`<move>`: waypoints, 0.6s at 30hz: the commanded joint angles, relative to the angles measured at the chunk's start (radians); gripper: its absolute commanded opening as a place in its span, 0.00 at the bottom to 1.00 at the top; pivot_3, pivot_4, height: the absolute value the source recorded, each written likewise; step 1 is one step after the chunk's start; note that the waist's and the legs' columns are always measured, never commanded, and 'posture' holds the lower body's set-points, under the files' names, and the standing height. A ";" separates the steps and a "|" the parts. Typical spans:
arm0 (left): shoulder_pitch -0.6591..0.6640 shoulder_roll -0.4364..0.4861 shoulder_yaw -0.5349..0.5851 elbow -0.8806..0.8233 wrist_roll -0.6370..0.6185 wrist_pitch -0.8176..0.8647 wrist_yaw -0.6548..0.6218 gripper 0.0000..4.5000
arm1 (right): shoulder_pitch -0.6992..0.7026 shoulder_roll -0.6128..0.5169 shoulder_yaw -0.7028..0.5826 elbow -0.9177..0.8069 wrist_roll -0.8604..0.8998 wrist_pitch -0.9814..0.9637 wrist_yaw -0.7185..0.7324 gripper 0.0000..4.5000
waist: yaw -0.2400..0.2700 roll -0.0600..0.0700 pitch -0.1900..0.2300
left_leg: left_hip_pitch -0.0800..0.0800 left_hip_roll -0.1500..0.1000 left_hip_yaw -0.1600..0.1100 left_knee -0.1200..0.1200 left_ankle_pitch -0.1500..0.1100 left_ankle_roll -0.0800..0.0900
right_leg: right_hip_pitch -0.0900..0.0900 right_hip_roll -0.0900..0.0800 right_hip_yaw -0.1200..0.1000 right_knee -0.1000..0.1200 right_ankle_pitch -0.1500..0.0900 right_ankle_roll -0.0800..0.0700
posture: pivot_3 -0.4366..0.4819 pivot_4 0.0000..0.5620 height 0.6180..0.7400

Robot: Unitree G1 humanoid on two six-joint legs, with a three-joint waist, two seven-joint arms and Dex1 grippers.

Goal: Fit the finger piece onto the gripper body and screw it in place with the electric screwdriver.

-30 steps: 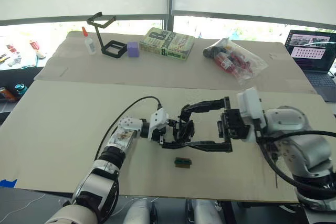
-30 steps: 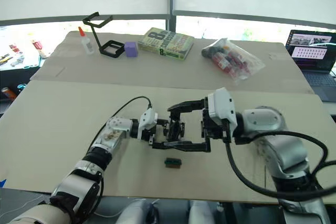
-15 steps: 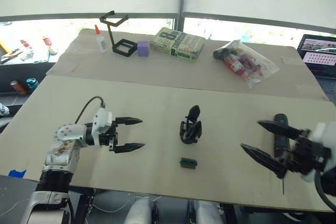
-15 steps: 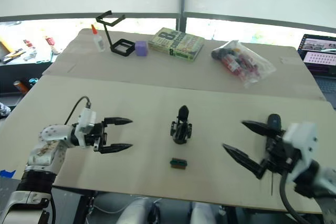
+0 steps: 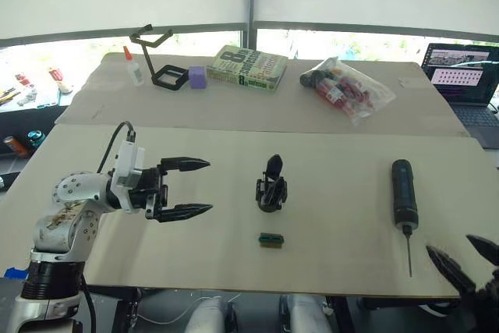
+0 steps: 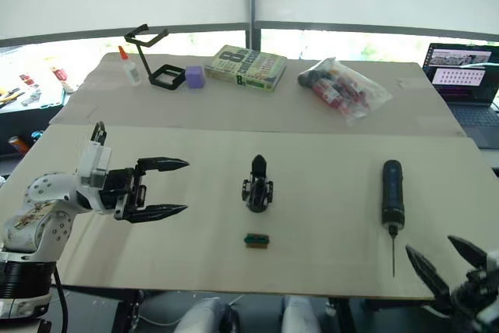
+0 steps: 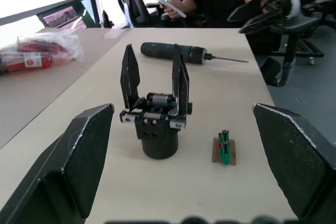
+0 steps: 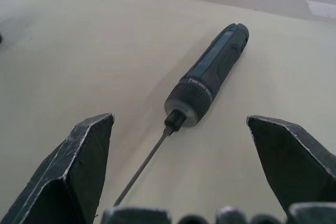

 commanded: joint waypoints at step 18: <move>-0.036 -0.063 -0.085 -0.103 -0.016 0.006 0.096 0.99 | -0.651 -0.369 0.398 0.418 -0.037 0.710 -0.294 1.00 | 0.018 -0.002 0.002 | -0.013 -0.002 0.001 0.002 -0.001 0.003 | -0.007 0.004 0.000 -0.003 0.004 0.008 | 0.48 0.27 1.00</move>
